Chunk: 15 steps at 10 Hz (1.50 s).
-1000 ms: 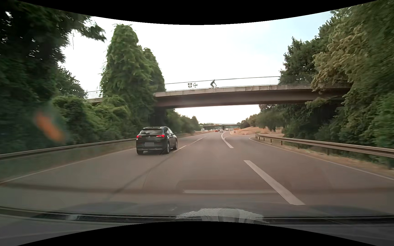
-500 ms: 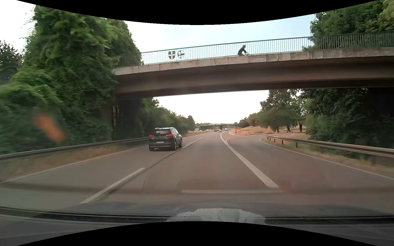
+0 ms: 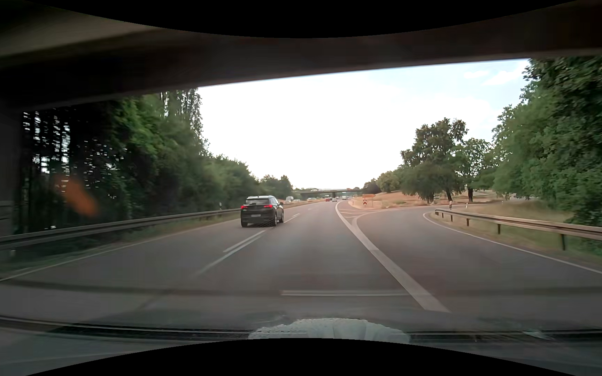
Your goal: Follow the waypoints while adhering to traffic rules and regulations
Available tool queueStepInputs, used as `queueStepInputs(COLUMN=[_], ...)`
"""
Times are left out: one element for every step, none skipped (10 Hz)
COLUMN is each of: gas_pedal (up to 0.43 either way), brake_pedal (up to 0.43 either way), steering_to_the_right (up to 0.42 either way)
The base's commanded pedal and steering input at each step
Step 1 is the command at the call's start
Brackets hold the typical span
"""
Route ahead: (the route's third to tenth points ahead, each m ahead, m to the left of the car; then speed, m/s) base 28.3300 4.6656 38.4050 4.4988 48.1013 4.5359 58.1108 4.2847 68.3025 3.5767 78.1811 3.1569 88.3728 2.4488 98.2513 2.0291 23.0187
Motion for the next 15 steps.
queueStepInputs(gas_pedal=[0.157,0.157,0.157,0.157,0.15,0.15,0.15,0.15,0.15,0.138,0.138,0.13,0.118,0.118,0.118], brake_pedal=[0.0,0.0,0.0,0.0,0.0,0.0,0.0,0.0,0.0,0.0,0.0,0.0,0.0,0.0,0.0], steering_to_the_right=[0.005,0.005,0.005,0.004,0.001,-0.002,-0.002,-0.002,0.0,0.0,0.0,0.0,0.0,0.0,0.001])
